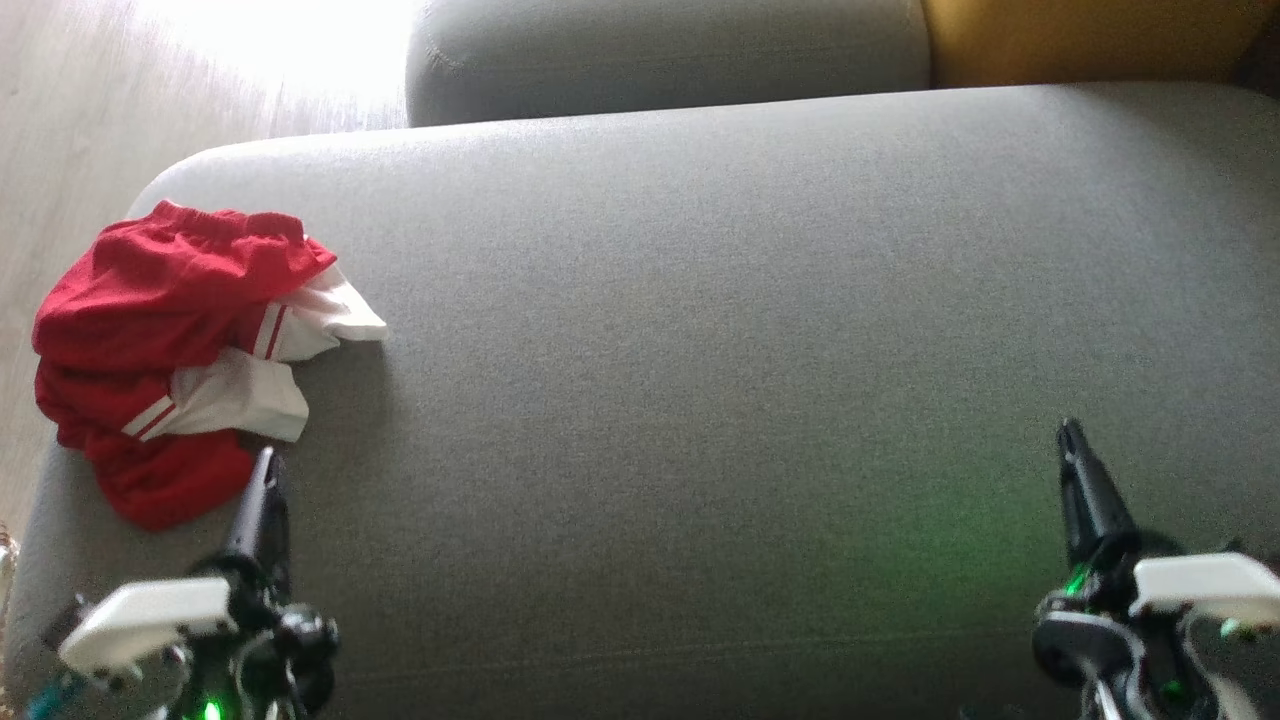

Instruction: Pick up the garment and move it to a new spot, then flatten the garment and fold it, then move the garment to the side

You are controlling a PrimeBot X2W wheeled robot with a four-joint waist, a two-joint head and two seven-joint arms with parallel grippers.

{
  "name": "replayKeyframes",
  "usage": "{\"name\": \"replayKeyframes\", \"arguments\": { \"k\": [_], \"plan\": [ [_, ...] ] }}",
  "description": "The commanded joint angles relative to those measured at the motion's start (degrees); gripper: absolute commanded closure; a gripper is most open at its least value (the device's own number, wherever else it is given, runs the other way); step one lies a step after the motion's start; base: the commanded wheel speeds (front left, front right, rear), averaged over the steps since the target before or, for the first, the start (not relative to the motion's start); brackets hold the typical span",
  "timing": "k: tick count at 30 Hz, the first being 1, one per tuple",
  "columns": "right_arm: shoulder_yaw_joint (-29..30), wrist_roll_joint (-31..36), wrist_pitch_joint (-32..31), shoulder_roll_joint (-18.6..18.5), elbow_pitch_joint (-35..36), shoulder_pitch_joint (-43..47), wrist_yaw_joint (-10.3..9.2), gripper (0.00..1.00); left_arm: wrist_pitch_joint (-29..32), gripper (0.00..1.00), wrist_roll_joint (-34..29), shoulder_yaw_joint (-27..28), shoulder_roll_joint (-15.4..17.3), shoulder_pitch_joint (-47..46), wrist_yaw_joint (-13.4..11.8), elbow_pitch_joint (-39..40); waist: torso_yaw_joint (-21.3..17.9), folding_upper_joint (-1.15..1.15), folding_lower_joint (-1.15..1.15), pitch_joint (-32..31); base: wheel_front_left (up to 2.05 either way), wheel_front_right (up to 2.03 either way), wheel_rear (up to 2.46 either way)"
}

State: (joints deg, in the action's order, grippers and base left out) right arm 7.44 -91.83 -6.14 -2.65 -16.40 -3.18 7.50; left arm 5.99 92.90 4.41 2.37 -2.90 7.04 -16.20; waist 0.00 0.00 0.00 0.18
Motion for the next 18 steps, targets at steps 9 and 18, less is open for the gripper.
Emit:
{"name": "replayKeyframes", "arguments": {
  "k": [9,18],
  "plan": [
    [-1.8,0.1,1.1,0.3,-2.2,1.4,0.00,0.00,-1.0,0.00,-0.3,-1.0,-0.4,1.9,0.0,-1.7,-0.1,0.00,0.00,0.0,0.00,0.00,0.00],
    [-2.9,3.3,2.4,0.3,-1.2,1.3,0.00,0.00,-2.4,0.00,-4.3,-1.7,-0.2,2.0,0.0,-0.6,-0.2,0.00,0.00,0.0,0.00,0.00,0.00]
  ]
}}
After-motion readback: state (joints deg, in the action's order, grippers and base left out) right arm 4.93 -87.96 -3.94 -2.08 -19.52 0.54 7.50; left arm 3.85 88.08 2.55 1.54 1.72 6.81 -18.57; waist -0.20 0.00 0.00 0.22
